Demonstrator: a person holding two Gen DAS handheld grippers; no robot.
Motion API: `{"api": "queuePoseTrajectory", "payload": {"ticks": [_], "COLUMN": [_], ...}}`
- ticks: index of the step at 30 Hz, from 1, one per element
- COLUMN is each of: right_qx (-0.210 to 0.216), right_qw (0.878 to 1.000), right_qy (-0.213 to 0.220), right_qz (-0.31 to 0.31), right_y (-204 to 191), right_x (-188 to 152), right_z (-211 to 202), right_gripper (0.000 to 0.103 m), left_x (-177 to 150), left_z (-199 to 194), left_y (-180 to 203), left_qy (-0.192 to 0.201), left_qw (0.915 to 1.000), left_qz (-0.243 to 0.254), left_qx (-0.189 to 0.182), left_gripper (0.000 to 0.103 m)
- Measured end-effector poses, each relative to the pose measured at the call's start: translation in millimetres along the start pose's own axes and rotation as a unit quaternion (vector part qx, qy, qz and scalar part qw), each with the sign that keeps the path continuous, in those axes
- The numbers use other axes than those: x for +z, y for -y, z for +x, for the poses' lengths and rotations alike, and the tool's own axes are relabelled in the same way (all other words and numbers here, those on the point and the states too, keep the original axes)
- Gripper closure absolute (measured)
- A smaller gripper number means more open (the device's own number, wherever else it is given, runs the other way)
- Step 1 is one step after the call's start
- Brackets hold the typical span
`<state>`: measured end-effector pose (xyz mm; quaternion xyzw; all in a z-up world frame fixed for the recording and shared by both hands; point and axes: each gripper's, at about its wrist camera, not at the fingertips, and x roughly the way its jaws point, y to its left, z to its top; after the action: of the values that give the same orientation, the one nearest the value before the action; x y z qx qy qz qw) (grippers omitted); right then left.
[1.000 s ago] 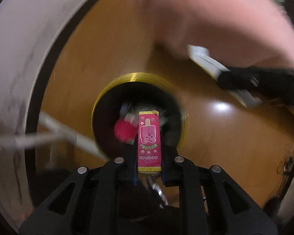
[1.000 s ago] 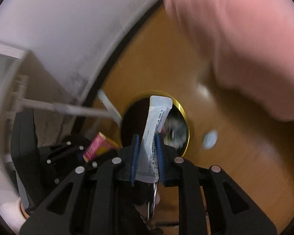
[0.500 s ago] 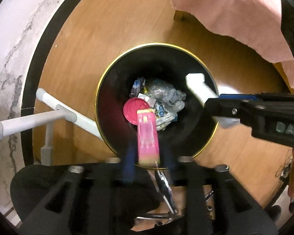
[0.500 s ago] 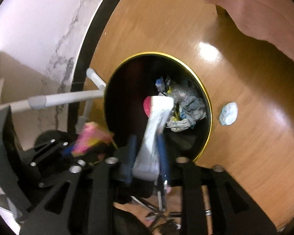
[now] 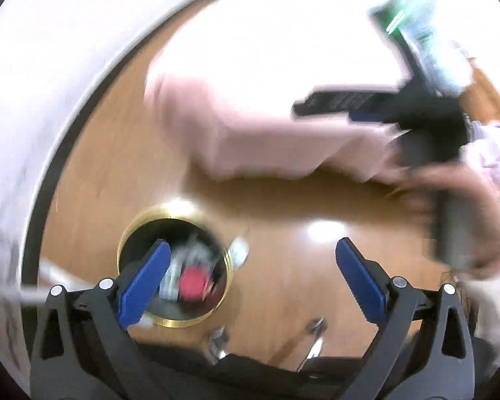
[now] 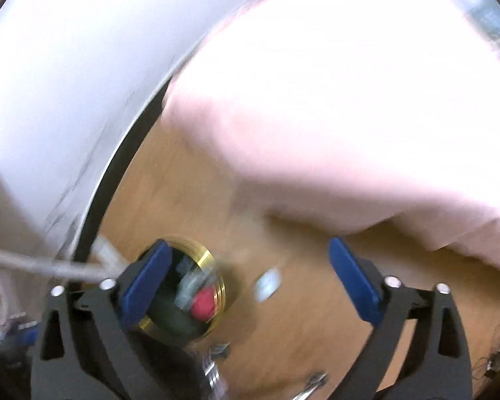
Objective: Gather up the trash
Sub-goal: 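Carry the pink box and white tube over the bin and release both, then grasp the yellow toy with the left tool while the right tool grasps the tape roll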
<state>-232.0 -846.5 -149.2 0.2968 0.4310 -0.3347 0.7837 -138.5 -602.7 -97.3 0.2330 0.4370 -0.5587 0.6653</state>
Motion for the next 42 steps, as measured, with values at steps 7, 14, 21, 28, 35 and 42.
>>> {"api": "queuePoseTrajectory", "payload": {"ticks": [7, 14, 21, 28, 35, 42], "right_qx": [0.007, 0.086, 0.180, 0.292, 0.248, 0.198], "right_qw": [0.988, 0.985, 0.928, 0.853, 0.849, 0.866], "right_qy": [0.139, 0.138, 0.102, 0.016, 0.011, 0.021], "right_qz": [0.072, -0.066, -0.310, -0.432, -0.467, -0.458], "right_y": [4, -149, -369, -509, -576, -623], "right_x": [-20, -42, -106, -175, -205, -210], "right_z": [-99, -126, -150, -154, -139, -119], "right_gripper": [0.007, 0.007, 0.007, 0.016, 0.021, 0.023], "left_x": [-16, -150, -279, -306, -296, -291], "left_z": [-188, -284, -355, -356, -345, -339], "left_y": [-42, -192, -268, -304, -346, -371], "left_qy": [0.187, 0.127, 0.110, 0.103, 0.099, 0.098], "left_qw": [0.9717, 0.8805, 0.7980, 0.7986, 0.8070, 0.8050], "left_qz": [-0.019, -0.206, -0.405, -0.424, -0.420, -0.421], "left_qx": [0.143, 0.408, 0.432, 0.414, 0.403, 0.406], "left_gripper": [0.007, 0.007, 0.007, 0.007, 0.007, 0.007]}}
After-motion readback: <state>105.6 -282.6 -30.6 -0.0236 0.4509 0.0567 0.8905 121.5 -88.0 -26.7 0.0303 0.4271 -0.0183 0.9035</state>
